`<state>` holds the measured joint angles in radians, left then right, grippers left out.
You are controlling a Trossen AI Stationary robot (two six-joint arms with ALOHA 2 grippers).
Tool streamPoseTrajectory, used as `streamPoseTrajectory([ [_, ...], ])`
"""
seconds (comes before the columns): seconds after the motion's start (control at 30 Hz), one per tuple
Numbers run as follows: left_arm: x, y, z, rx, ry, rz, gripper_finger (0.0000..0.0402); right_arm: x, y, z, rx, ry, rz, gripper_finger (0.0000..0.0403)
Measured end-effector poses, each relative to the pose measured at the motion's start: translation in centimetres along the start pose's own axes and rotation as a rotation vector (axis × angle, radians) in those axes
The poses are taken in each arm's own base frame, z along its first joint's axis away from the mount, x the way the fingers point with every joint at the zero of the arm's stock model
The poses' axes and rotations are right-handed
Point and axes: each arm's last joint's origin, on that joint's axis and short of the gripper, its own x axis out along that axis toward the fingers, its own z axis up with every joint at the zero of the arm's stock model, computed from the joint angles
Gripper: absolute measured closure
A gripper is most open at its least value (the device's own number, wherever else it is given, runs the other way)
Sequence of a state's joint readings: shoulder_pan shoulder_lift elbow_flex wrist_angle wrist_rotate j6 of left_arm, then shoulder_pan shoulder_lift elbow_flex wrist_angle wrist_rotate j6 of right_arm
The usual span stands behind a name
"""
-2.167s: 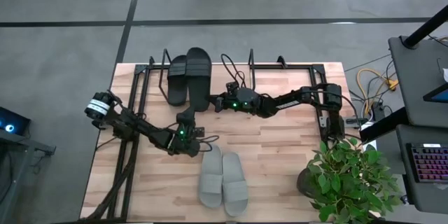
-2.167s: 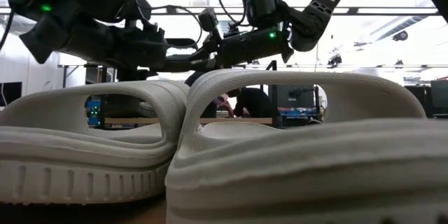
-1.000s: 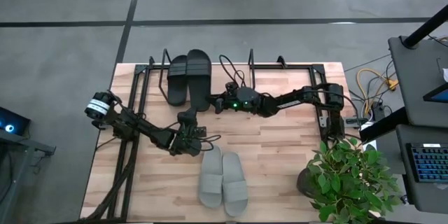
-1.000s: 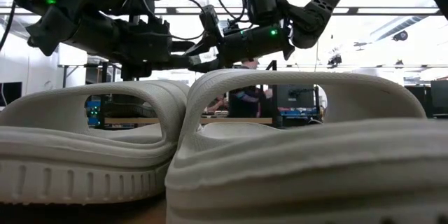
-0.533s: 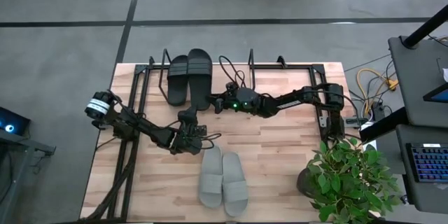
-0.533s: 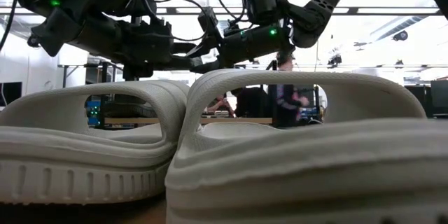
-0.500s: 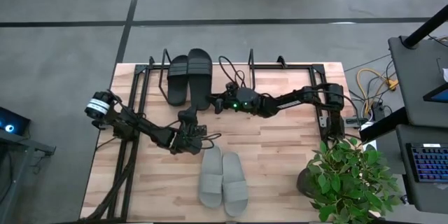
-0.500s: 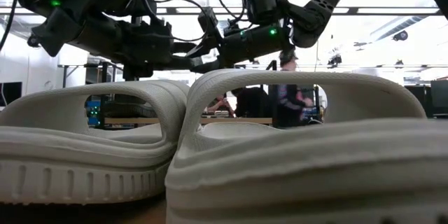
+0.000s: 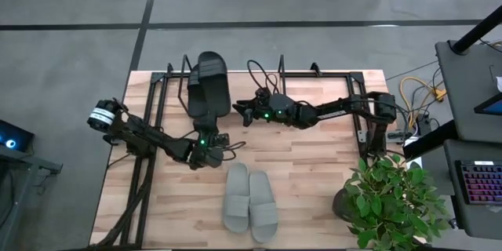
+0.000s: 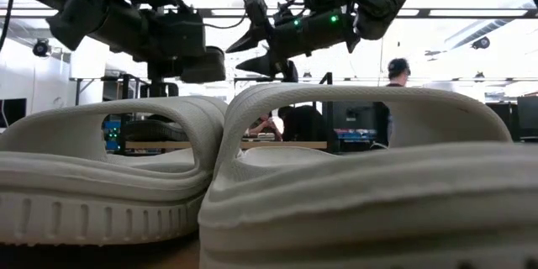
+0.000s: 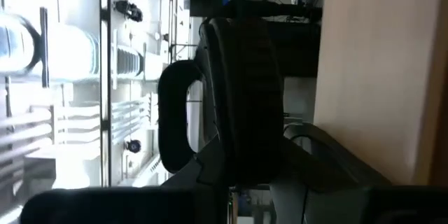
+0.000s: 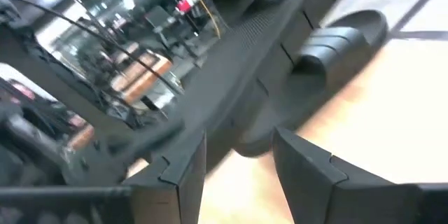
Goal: Pick and place slides into the shelf
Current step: Put the black slide on the shelf
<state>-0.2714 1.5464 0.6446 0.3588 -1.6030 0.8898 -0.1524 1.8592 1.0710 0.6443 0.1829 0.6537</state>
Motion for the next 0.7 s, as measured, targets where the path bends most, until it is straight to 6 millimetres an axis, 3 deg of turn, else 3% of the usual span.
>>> streamPoseTrajectory([
  [0.3,0.0,0.7,-0.1,-0.024,-0.02,-0.016,0.035,-0.8,0.2,1.0,-0.048,-0.012,-0.084,0.0253],
  [0.7,-1.0,0.3,0.0,-0.054,-0.123,-0.078,0.035,-5.5,3.5,6.6,-0.212,-0.095,-0.029,0.027],
])
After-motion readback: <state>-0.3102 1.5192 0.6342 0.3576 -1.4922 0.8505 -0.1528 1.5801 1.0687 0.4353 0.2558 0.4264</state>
